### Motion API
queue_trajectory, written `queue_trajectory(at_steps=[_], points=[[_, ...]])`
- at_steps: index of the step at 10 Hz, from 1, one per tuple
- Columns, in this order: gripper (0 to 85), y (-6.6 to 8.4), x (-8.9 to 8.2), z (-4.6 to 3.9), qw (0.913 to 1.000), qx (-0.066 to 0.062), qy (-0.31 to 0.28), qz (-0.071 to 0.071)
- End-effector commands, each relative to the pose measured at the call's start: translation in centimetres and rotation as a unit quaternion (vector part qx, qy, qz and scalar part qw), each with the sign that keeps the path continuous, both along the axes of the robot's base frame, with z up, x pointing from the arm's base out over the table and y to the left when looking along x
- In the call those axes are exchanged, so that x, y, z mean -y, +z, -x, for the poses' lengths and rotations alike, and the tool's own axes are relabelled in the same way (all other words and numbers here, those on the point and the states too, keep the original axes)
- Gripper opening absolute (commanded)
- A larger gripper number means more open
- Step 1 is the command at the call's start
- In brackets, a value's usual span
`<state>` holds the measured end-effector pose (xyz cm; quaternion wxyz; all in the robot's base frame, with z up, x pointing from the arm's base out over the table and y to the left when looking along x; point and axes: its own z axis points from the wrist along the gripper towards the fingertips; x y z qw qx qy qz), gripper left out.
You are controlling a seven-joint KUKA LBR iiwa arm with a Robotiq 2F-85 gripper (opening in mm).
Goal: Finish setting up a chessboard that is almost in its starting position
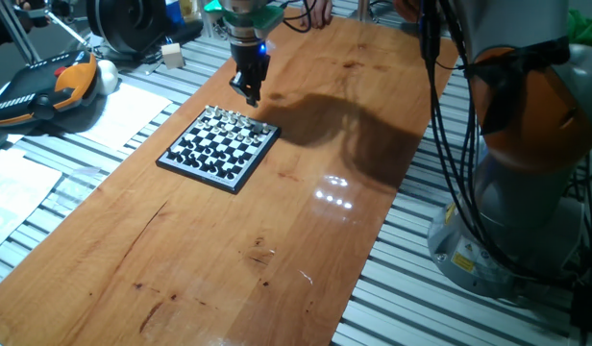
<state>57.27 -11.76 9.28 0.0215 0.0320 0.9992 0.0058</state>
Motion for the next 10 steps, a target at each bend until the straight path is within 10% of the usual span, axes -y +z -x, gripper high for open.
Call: queue_trajectory(at_steps=[1,10], points=[[17.0,0.0,-0.2,0.12,1.0000,0.000,-0.001,0.000],[17.0,-2.1,-2.2,1.29,0.9999,0.011,-0.009,-0.003]])
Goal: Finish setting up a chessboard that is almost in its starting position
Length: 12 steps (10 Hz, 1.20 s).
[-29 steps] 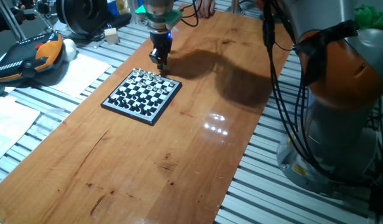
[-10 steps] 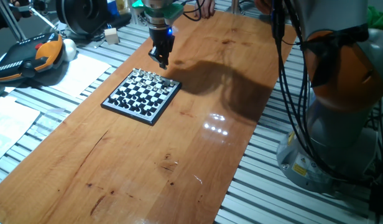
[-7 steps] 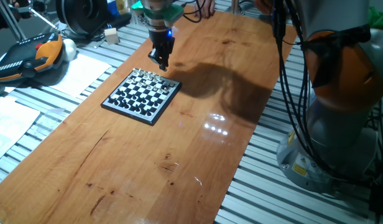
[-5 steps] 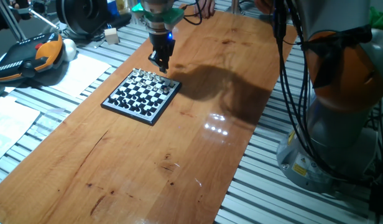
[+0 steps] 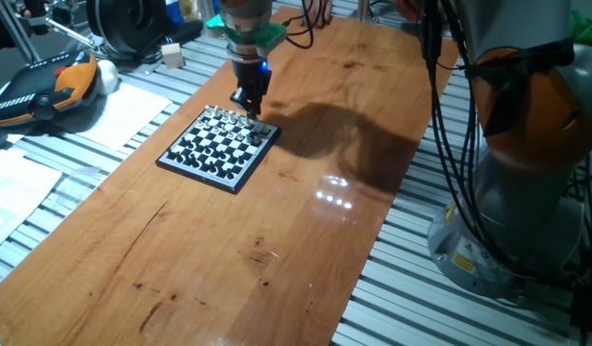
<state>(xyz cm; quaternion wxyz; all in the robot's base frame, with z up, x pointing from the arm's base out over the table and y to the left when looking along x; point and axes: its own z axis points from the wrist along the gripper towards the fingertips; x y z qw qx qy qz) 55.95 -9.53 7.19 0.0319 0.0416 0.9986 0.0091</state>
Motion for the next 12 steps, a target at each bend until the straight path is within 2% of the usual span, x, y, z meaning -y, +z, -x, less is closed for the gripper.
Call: queue_trajectory(at_steps=[1,5,12], points=[[17.0,-0.1,-0.1,0.09,1.0000,0.000,-0.001,0.000],[17.0,-1.2,-0.4,0.24,1.0000,0.007,-0.001,0.000],[17.0,-2.1,-0.6,0.17,1.0000,0.009,0.001,-0.001]])
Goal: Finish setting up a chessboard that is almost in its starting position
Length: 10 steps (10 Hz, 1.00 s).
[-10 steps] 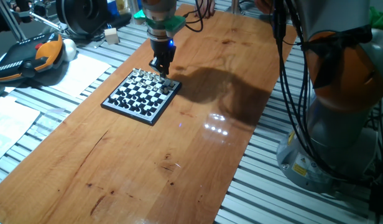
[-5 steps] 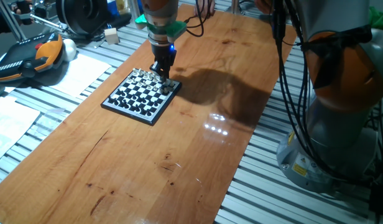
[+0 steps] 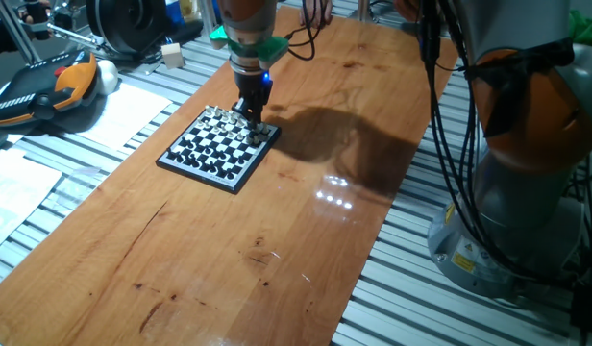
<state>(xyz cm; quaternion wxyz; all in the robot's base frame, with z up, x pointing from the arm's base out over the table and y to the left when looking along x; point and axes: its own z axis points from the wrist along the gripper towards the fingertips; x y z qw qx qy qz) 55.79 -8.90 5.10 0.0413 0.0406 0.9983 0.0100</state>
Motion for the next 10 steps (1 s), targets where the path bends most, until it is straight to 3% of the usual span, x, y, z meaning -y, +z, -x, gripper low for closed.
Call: queue_trajectory(at_steps=[1,5,10], points=[[17.0,-0.02,-0.01,0.02,1.0000,-0.001,0.001,0.001],[17.0,-0.04,-0.01,0.08,0.9999,-0.002,0.004,0.012],[17.0,-0.05,-0.03,0.10,0.9999,-0.002,0.003,0.015]])
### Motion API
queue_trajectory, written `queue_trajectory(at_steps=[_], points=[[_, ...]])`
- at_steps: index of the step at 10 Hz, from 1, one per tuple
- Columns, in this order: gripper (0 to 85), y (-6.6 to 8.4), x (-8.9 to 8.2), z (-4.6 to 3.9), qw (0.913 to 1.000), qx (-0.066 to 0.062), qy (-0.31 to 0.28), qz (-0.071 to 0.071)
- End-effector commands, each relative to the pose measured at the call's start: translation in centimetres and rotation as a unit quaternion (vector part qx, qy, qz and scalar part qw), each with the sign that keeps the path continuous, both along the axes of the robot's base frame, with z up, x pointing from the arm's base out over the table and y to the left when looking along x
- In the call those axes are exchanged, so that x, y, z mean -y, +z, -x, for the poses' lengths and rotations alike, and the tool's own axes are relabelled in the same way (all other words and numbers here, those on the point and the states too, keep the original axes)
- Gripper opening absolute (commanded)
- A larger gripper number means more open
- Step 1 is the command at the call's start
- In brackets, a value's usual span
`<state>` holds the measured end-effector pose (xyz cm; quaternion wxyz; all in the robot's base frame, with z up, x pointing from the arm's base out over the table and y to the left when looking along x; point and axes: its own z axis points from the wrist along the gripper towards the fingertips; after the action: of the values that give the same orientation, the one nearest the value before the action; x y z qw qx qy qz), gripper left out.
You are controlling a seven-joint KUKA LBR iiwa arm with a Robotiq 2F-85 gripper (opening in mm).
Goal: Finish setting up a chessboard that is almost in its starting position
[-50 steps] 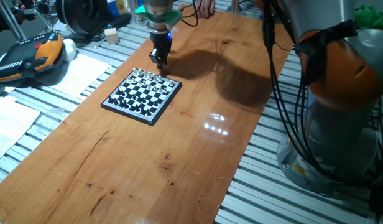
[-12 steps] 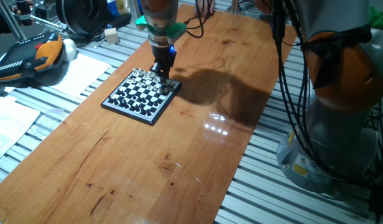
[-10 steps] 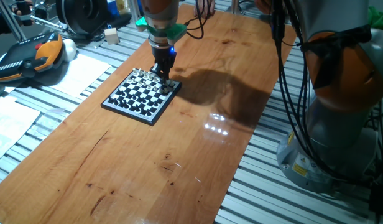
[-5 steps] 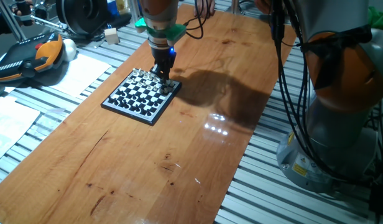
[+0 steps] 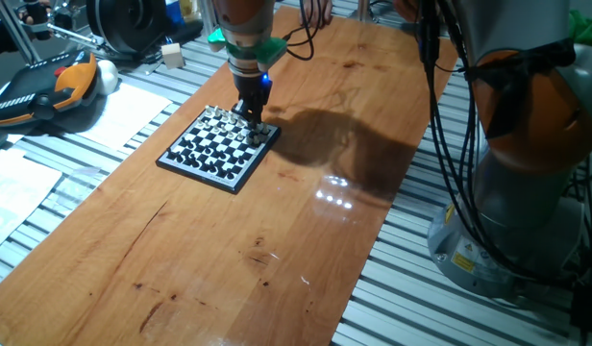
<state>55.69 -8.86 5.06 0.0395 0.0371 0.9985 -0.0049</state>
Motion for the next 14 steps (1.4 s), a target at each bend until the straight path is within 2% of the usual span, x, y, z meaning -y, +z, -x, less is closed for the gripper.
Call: queue_trajectory(at_steps=[1,7,8,14], points=[[17.0,0.00,0.00,0.00,1.0000,0.000,0.000,0.001],[17.0,0.04,-0.05,0.01,1.0000,-0.001,-0.002,0.003],[34.0,0.06,-0.07,0.00,1.0000,0.001,-0.002,0.005],[34.0,0.19,-0.17,0.03,1.0000,0.000,-0.003,0.005]])
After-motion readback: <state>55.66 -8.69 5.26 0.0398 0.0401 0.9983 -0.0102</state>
